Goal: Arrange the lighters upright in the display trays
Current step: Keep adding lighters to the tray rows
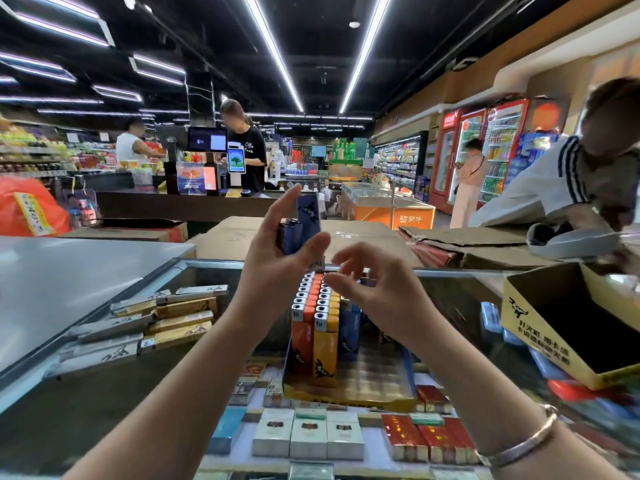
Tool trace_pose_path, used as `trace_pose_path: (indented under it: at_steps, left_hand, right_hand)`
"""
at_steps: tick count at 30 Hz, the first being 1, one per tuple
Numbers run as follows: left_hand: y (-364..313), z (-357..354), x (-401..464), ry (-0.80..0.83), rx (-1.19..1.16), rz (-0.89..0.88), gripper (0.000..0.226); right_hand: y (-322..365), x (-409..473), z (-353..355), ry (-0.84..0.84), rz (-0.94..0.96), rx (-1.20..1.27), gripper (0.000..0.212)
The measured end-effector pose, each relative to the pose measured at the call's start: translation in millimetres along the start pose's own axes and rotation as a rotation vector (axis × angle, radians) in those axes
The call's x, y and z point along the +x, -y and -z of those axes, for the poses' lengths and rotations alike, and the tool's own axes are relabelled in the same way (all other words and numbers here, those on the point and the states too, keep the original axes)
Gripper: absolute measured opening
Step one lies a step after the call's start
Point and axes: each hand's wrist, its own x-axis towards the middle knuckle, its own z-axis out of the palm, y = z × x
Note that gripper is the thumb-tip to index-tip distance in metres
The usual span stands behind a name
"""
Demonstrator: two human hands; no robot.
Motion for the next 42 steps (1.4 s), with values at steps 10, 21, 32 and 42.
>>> trace_pose_path:
  at_steps: [10, 21, 32, 42]
  left_hand:
    - [3.3, -1.7, -6.2, 0.032, 0.034, -0.165, 0.046]
    - [14.8, 11.4, -5.3, 0.07, 0.098, -0.115, 0.019]
    - [17.1, 17.9, -5.6, 0.017, -0.024, 0.011, 0.025]
    - [20.6, 20.1, -4.7, 0.002, -0.091, 0.139, 0.02]
  right_hand:
    - [12.5, -0.3, -5.5, -0.043, -0.035, 0.297, 0.004]
    - [-0.3, 6.6, 31.5, -0.401, -0.327, 0.863, 0.015]
    - [-5.6, 2.9, 38.5, 0.034, -0.214, 0.27, 0.014]
    - [-4.7, 1.4, 31.0, 0.332, -0.152, -0.082, 0.014]
